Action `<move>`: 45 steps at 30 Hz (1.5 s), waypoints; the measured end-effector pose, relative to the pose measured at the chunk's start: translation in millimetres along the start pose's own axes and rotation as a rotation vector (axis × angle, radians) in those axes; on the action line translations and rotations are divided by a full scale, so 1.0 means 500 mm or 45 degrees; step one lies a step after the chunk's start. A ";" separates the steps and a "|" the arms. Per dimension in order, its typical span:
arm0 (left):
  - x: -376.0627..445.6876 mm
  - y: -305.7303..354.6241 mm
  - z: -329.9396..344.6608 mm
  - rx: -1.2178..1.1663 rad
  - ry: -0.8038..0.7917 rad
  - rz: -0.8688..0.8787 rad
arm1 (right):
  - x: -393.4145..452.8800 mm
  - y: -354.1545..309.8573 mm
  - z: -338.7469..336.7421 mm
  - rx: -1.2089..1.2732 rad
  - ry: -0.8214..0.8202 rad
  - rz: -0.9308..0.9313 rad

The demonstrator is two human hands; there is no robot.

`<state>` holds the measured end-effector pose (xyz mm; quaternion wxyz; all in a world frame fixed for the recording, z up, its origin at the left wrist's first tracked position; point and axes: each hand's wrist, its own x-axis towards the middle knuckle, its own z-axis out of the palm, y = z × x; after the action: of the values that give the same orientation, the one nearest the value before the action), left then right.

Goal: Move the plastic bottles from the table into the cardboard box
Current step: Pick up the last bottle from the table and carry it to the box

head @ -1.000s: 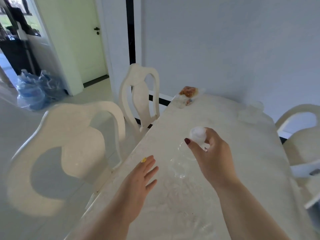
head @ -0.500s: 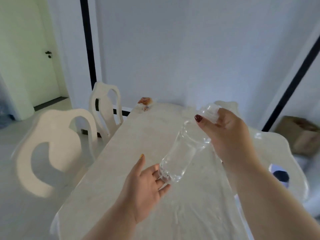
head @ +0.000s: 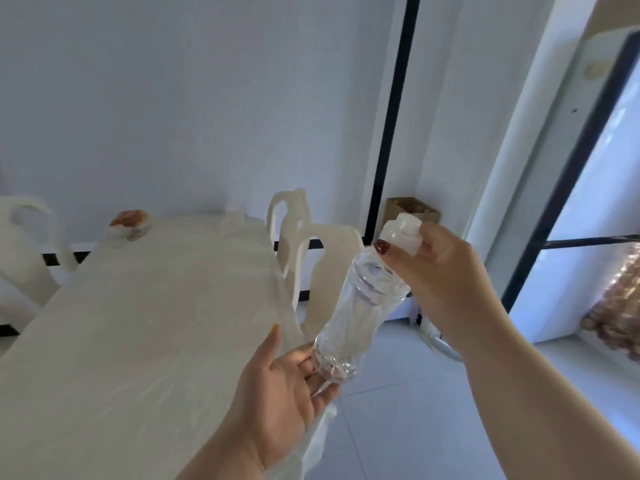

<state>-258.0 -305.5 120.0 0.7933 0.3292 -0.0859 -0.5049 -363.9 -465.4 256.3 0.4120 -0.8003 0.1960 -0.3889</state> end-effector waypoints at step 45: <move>1.913 -0.177 0.586 -0.021 0.134 -0.197 | 1.470 1.159 -0.588 -0.047 0.117 0.108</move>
<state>-6.5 -1277.8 103.5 0.7580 0.3544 -0.0143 -0.5474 -134.4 -1418.9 229.6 0.4037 -0.7801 0.2557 -0.4039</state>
